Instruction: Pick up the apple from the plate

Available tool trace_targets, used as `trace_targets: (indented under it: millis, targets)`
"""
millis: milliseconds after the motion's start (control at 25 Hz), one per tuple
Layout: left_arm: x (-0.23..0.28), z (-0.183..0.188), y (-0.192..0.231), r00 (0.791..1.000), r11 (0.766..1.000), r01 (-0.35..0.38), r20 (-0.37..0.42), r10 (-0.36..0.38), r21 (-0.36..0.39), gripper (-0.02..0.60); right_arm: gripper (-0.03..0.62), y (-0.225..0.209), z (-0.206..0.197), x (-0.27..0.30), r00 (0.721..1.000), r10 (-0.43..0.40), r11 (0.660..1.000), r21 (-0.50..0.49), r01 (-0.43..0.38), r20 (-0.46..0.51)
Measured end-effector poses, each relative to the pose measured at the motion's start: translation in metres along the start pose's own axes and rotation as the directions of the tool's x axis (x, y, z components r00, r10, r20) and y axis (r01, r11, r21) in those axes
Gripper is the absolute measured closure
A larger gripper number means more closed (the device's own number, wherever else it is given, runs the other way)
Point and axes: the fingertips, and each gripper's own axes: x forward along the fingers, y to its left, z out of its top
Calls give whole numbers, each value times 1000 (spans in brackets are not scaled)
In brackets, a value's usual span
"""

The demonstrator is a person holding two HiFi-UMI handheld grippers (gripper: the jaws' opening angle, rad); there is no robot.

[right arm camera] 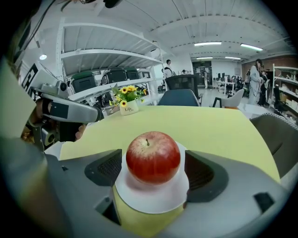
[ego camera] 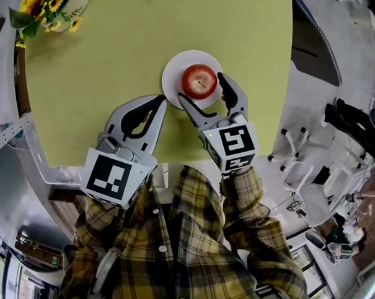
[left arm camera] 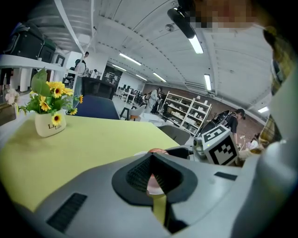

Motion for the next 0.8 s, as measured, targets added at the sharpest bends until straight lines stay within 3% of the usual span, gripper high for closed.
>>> trace_targets:
  millis: [800]
  targets:
    - [2,-9,1,1000,999,-17,-9,17,-31,583,204,-2,-8,8,999,10,1000,-17,-11,-32]
